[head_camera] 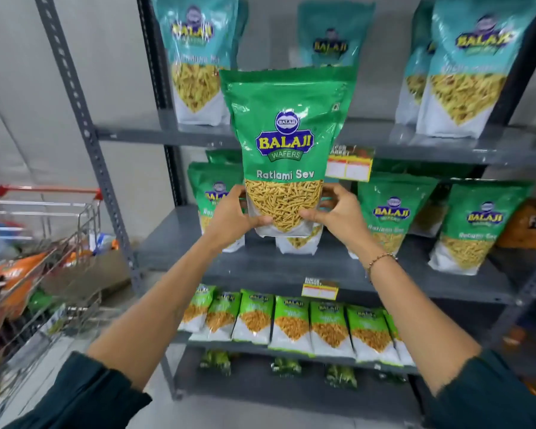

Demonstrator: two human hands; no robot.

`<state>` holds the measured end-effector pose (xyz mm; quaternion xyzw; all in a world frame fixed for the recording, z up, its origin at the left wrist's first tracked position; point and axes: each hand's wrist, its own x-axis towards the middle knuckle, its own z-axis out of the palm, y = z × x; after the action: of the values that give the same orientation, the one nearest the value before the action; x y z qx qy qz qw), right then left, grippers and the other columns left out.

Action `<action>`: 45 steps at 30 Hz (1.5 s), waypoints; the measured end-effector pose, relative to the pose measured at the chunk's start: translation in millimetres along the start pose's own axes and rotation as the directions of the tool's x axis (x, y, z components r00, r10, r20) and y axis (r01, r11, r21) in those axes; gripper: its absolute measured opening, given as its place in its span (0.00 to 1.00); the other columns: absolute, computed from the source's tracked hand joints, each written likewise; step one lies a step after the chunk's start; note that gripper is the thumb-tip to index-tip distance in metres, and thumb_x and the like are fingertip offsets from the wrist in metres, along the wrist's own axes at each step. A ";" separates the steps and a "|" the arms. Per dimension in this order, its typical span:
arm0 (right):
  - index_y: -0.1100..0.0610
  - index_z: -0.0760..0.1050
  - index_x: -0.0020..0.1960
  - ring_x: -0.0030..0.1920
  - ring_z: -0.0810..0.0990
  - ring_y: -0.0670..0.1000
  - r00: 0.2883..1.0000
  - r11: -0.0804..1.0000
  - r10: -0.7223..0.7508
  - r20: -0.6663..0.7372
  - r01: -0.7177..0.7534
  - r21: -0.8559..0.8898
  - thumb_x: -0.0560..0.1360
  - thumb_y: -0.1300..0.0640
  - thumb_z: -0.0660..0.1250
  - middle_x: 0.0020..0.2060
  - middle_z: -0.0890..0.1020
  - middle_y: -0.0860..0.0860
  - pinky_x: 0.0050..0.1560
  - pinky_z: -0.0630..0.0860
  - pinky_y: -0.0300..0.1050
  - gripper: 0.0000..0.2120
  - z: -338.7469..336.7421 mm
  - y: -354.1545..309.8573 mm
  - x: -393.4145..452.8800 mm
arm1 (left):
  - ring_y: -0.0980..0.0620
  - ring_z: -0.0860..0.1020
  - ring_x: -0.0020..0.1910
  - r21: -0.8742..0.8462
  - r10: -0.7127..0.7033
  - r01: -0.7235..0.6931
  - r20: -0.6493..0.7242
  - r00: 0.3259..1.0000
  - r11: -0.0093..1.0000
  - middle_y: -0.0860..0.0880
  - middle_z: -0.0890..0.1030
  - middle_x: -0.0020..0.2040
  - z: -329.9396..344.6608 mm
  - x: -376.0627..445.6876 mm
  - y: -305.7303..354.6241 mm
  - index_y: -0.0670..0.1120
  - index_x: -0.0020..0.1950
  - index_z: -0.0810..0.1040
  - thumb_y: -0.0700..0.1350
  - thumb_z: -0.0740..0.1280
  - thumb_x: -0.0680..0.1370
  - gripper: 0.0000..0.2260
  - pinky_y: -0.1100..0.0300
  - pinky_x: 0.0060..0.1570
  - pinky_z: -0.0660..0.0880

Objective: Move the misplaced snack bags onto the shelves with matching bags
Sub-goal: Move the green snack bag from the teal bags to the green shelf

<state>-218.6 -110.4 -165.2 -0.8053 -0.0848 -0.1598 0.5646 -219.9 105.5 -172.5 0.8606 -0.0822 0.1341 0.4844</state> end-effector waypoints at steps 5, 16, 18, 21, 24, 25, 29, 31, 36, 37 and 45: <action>0.60 0.72 0.59 0.46 0.80 0.48 0.991 0.991 0.135 -0.004 -0.135 -0.005 0.61 0.60 0.79 0.49 0.81 0.52 0.48 0.77 0.37 0.30 42.9 75.2 -17.9 | 0.44 0.74 0.62 0.030 -0.154 0.153 0.035 0.987 0.988 0.43 0.75 0.64 29.1 -13.9 -59.7 0.43 0.67 0.65 0.49 0.79 0.61 0.40 0.47 0.63 0.71; 0.63 0.69 0.60 0.39 0.77 0.45 0.951 0.966 0.259 0.170 -0.256 -0.036 0.64 0.65 0.77 0.45 0.79 0.52 0.37 0.76 0.27 0.28 100.2 149.1 28.5 | 0.33 0.72 0.63 0.107 -0.406 0.397 0.080 0.910 0.912 0.33 0.73 0.64 59.9 31.0 -138.7 0.38 0.68 0.60 0.45 0.80 0.60 0.43 0.43 0.60 0.72; 0.62 0.69 0.60 0.41 0.78 0.48 0.948 0.964 0.265 0.174 -0.259 -0.056 0.63 0.64 0.77 0.45 0.80 0.53 0.37 0.75 0.27 0.29 107.6 157.4 40.6 | 0.34 0.73 0.62 0.114 -0.409 0.401 0.065 0.910 0.909 0.34 0.75 0.63 63.1 42.3 -144.5 0.39 0.68 0.62 0.44 0.80 0.61 0.42 0.45 0.59 0.73; 0.61 0.70 0.59 0.46 0.81 0.52 0.948 0.962 0.272 0.167 -0.262 -0.077 0.62 0.63 0.78 0.49 0.82 0.56 0.48 0.79 0.41 0.29 117.0 172.1 56.3 | 0.36 0.74 0.60 0.104 -0.415 0.409 0.043 0.909 0.907 0.35 0.76 0.61 67.9 56.6 -153.7 0.40 0.67 0.63 0.42 0.79 0.62 0.39 0.50 0.54 0.75; 0.61 0.71 0.59 0.47 0.81 0.53 0.947 0.961 0.277 0.163 -0.268 -0.075 0.62 0.63 0.79 0.51 0.83 0.57 0.51 0.79 0.46 0.29 121.8 181.9 67.1 | 0.41 0.75 0.56 0.061 -0.439 0.436 0.049 0.897 0.898 0.40 0.77 0.59 70.6 67.5 -163.4 0.41 0.65 0.65 0.41 0.79 0.62 0.36 0.47 0.54 0.77; 0.61 0.71 0.59 0.47 0.81 0.52 0.947 0.961 0.277 0.164 -0.270 -0.068 0.62 0.63 0.78 0.51 0.82 0.57 0.51 0.79 0.45 0.29 122.8 183.9 70.0 | 0.43 0.75 0.55 0.062 -0.443 0.440 0.051 0.895 0.896 0.43 0.77 0.57 70.4 71.1 -165.5 0.41 0.65 0.65 0.42 0.79 0.61 0.37 0.46 0.55 0.77; 0.63 0.70 0.60 0.50 0.79 0.49 0.945 0.963 0.267 0.190 -0.266 -0.028 0.62 0.65 0.78 0.55 0.81 0.57 0.56 0.78 0.43 0.30 127.8 187.9 78.1 | 0.45 0.74 0.53 0.094 -0.446 0.440 0.046 0.894 0.893 0.43 0.77 0.54 69.2 81.9 -172.0 0.40 0.64 0.66 0.42 0.79 0.61 0.36 0.49 0.56 0.74; 0.63 0.69 0.62 0.53 0.78 0.49 0.940 0.965 0.261 0.220 -0.260 -0.031 0.63 0.64 0.78 0.58 0.80 0.58 0.59 0.76 0.42 0.30 129.2 188.2 80.9 | 0.42 0.75 0.56 0.081 -0.450 0.446 0.043 0.892 0.891 0.42 0.78 0.56 67.5 83.9 -174.0 0.40 0.64 0.67 0.42 0.79 0.61 0.36 0.48 0.57 0.74; 0.62 0.67 0.66 0.59 0.78 0.53 0.915 0.968 0.249 0.316 -0.244 -0.053 0.68 0.64 0.74 0.61 0.78 0.57 0.62 0.74 0.45 0.29 125.7 189.8 83.4 | 0.40 0.72 0.64 0.164 -0.475 0.461 0.060 0.878 0.872 0.39 0.74 0.64 65.2 88.5 -173.9 0.39 0.66 0.64 0.43 0.78 0.63 0.37 0.46 0.63 0.71; 0.62 0.69 0.66 0.56 0.79 0.52 0.919 0.968 0.249 0.304 -0.236 -0.080 0.69 0.64 0.73 0.59 0.79 0.56 0.59 0.76 0.42 0.27 121.1 192.9 82.3 | 0.39 0.72 0.63 0.237 -0.498 0.475 0.045 0.866 0.848 0.39 0.73 0.65 67.2 87.0 -172.9 0.37 0.66 0.63 0.44 0.78 0.65 0.36 0.46 0.62 0.71; 0.64 0.78 0.49 0.48 0.82 0.57 0.901 0.894 0.346 -0.261 -0.401 -0.198 0.67 0.56 0.74 0.47 0.83 0.62 0.45 0.70 0.39 0.15 49.8 250.5 92.5 | 0.43 0.74 0.39 0.619 -0.516 0.231 0.330 0.791 0.751 0.37 0.78 0.40 123.4 75.2 -121.2 0.37 0.39 0.75 0.52 0.61 0.77 0.19 0.54 0.44 0.73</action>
<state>-44.7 -155.0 -369.1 -0.8477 0.1558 -0.1448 0.4859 -96.9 61.8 -308.5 0.9651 0.0219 -0.1698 0.1981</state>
